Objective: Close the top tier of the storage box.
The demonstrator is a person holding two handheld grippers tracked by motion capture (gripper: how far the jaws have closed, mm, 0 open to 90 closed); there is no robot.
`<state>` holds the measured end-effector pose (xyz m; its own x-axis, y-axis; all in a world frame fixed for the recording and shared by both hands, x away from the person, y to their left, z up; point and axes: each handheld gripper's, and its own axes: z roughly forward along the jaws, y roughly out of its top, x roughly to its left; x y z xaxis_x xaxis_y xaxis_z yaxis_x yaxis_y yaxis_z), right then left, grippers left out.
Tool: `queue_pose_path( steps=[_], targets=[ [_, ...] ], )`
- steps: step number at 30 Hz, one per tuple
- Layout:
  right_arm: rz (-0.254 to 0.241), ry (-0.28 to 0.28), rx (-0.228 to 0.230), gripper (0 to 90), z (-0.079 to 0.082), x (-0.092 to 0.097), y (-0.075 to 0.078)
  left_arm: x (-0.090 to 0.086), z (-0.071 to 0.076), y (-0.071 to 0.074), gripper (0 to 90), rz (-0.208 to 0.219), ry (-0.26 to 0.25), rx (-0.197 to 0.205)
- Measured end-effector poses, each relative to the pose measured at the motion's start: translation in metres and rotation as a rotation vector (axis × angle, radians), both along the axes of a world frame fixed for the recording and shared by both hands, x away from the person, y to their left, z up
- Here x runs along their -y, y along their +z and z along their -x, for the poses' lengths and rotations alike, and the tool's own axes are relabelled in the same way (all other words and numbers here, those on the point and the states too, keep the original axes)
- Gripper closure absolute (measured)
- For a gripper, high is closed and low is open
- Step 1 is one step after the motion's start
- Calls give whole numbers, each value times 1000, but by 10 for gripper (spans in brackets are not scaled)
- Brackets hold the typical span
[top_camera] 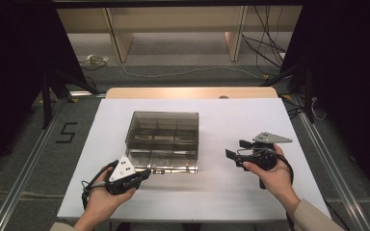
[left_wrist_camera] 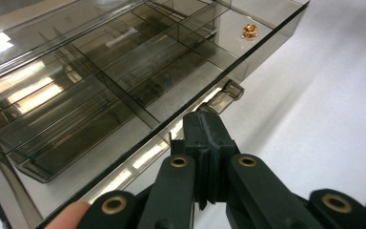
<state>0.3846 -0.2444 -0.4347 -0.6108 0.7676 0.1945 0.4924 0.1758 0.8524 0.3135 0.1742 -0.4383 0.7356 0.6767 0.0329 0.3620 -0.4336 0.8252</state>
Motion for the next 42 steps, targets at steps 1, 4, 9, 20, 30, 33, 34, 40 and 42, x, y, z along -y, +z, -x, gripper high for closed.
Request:
queue_pose_path(
  steps=[1, 4, 9, 20, 30, 33, 34, 40, 42],
  targets=[
    [2, 0, 2, 270, 0, 0, 0, 0, 0, 0, 894, 0, 2, -2],
    [4, -1, 1, 271, 0, -1, 0, -1, -2, -2, 894, 0, 5, -10],
    [5, -3, -1, 272, 0, 0, -1, 3, -4, -5, 894, -8, 5, -12],
    [8, -3, -4, 274, 0, 0, -1, 3, -9, -6, 894, 12, 33, -5],
    [10, -4, -7, 274, -1, -2, -2, 2, -18, -8, 894, -2, 47, 11],
    [10, -4, -7, 275, -1, -1, -2, 2, -19, -8, 894, -7, 47, 17],
    [10, -4, -7, 275, -1, -1, -2, 1, -20, -8, 894, -7, 48, 19],
    [10, -6, -7, 277, -1, -1, -2, 2, -22, -8, 894, -2, 44, 24],
    [12, -7, -7, 278, -1, -1, -2, 2, -23, -8, 894, -3, 42, 33]
  ],
)
